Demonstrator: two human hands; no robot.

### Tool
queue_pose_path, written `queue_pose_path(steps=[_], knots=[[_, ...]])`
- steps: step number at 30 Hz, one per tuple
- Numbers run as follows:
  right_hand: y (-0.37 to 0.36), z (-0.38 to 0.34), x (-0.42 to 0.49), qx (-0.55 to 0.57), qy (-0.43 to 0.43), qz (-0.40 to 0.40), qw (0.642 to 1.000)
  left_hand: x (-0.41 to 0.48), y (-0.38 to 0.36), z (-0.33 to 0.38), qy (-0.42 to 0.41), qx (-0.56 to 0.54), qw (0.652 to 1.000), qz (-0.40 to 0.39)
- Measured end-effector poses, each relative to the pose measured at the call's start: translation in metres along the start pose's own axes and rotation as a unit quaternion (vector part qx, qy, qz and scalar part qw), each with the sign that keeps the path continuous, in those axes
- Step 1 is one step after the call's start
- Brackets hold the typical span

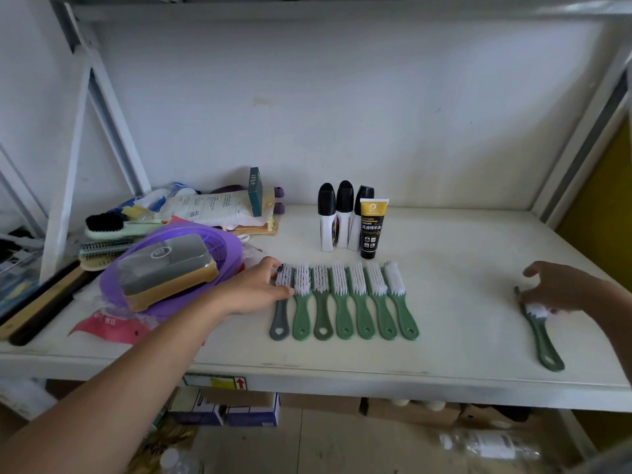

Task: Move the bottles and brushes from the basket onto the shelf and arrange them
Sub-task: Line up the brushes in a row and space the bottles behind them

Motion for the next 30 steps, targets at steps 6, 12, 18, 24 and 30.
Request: queue_pose_path(steps=[6, 12, 18, 24, 30], knots=[[-0.003, -0.033, 0.005, 0.028, 0.069, 0.059, 0.995, -0.003, 0.001, 0.001, 0.001, 0.007, 1.000, -0.005], [-0.012, -0.081, 0.004, 0.075, 0.146, 0.075, 0.984, -0.005, 0.000, 0.004, -0.003, 0.022, 1.000, -0.003], [-0.021, -0.122, 0.006, 0.081, 0.183, 0.086, 0.976, -0.006, -0.002, 0.007, -0.015, 0.026, 0.999, 0.012], [-0.021, -0.148, 0.000, 0.076, 0.202, 0.091, 0.972, -0.008, -0.002, 0.009, -0.017, 0.012, 0.998, 0.052], [-0.021, -0.158, -0.003, 0.060, 0.201, 0.092, 0.973, -0.012, -0.005, 0.014, -0.017, 0.024, 0.997, 0.073]])
Point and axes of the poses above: each hand's wrist, its own x-axis towards the middle knuckle, its own y-axis out of the back of the hand, z = x × y, the point moved 4 cm from there along x, towards the middle knuckle, and after that the axes turned 9 degrees about -x, right-handed, at the moved point
